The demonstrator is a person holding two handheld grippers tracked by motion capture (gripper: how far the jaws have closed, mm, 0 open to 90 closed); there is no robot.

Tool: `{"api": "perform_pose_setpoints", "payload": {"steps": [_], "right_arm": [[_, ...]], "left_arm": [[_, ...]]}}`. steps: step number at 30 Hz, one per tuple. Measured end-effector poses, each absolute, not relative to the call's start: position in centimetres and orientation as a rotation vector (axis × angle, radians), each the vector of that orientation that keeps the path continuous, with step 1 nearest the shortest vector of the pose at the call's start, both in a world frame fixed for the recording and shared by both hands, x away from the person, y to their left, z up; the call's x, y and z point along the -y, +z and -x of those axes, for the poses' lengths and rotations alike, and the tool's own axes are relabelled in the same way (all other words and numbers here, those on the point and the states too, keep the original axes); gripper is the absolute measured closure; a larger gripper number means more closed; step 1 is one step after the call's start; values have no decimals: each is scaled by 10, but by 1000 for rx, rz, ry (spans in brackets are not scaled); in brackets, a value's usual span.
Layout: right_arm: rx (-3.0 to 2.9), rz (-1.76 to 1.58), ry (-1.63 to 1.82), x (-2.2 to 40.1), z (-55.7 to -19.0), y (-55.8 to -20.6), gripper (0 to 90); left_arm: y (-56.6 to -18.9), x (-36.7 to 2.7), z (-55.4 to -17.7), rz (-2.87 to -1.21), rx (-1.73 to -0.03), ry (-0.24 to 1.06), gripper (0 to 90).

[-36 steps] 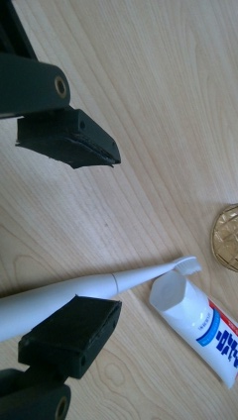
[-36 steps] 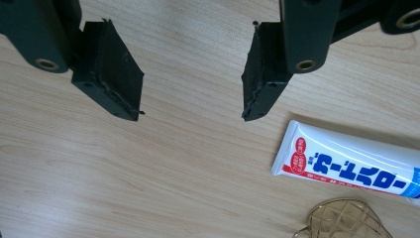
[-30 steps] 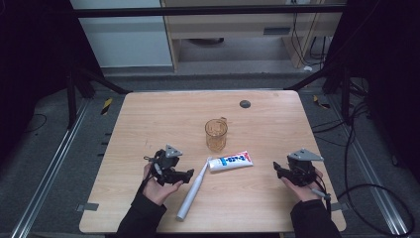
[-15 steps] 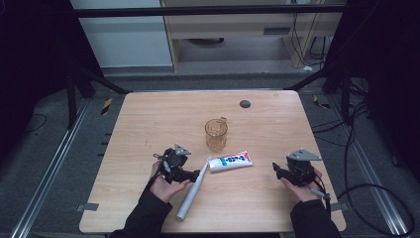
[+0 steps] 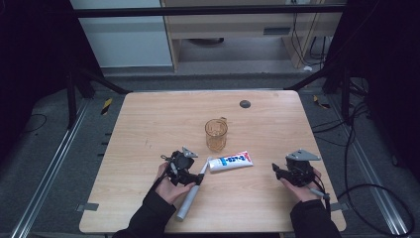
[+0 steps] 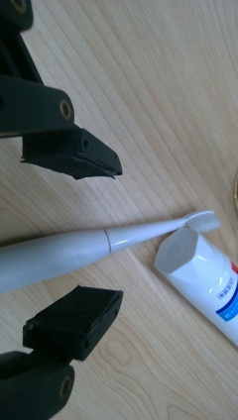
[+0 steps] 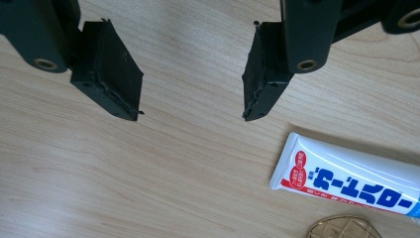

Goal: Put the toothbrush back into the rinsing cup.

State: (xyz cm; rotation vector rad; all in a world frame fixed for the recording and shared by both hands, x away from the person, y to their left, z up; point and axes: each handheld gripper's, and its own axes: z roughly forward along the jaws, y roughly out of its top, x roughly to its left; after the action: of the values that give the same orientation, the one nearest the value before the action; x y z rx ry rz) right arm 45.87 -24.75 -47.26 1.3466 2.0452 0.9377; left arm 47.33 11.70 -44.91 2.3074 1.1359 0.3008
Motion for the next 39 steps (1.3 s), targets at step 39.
{"api": "perform_pose_setpoints", "payload": {"steps": [39], "right_arm": [[-2082, -1343, 921, 246, -461, -476, 403]], "left_arm": [[-472, -101, -482, -2433, -1193, 201, 546]]}}
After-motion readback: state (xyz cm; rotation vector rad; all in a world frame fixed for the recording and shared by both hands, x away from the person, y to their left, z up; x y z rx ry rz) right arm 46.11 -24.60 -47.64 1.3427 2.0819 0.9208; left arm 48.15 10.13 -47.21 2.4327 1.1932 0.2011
